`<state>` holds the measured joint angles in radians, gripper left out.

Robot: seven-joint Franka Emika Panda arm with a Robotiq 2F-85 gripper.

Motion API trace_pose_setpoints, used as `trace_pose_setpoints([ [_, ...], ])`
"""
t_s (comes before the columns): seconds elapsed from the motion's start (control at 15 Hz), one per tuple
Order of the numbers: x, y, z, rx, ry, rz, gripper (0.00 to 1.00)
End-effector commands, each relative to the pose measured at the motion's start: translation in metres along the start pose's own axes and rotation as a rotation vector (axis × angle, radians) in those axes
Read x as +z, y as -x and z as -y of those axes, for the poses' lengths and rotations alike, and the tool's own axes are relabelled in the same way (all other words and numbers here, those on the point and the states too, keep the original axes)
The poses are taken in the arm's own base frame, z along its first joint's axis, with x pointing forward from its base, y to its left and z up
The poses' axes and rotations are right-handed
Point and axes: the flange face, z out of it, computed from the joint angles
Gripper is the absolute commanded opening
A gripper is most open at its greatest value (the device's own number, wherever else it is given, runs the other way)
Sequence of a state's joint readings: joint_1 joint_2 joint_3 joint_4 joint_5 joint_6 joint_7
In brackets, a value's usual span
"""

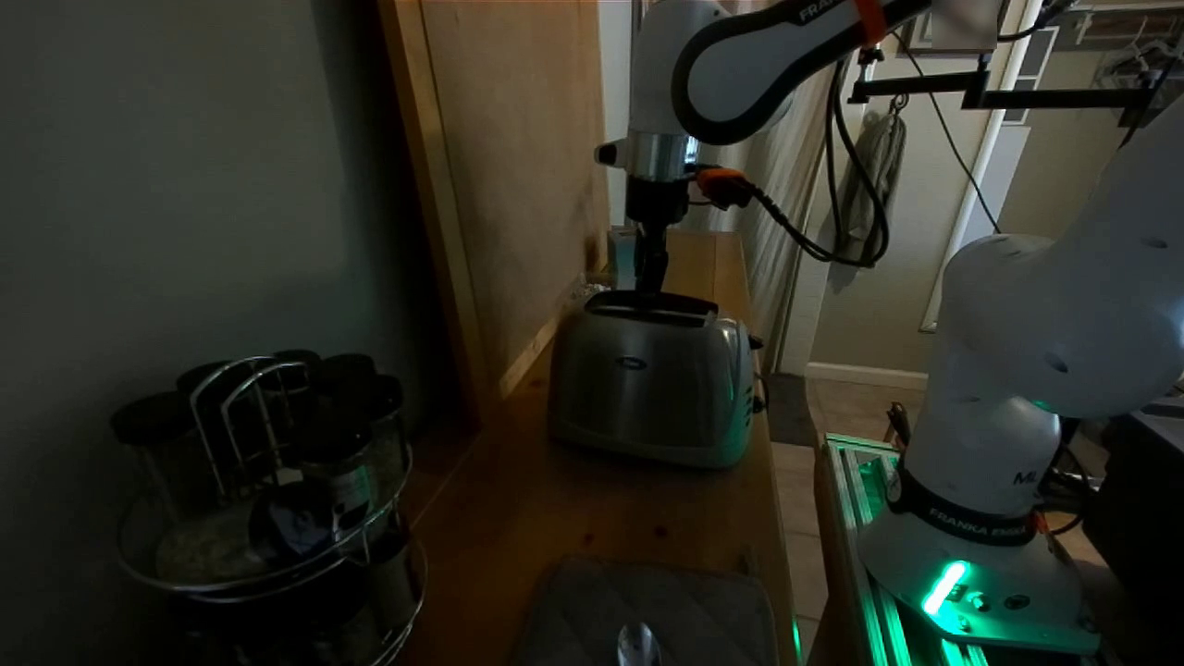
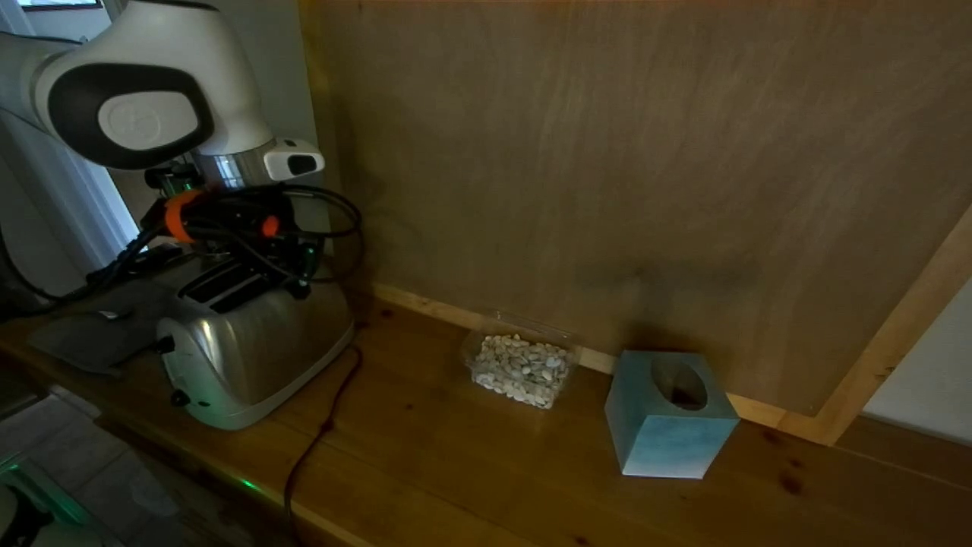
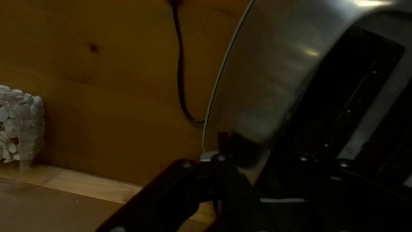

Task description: Turn the toaster to the right until it is fully horizontal to the counter

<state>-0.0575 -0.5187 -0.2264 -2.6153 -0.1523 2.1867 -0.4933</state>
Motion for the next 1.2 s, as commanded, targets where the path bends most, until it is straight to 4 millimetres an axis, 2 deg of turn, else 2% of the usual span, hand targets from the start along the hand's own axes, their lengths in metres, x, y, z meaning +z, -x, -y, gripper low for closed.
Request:
trace_pose_setpoints([
  [0.0, -0.001, -0.001, 0.005, -0.173, -0.031, 0.017, 0.09],
  [1.0, -0.006, -0.043, 0.016, -0.65, -0.062, 0.058, 0.09],
  [1.07, 0.0, -0.035, 0.018, -0.551, -0.027, 0.037, 0.34],
  [1.13, 0.0, -0.037, 0.017, -0.571, -0.032, 0.044, 0.34],
])
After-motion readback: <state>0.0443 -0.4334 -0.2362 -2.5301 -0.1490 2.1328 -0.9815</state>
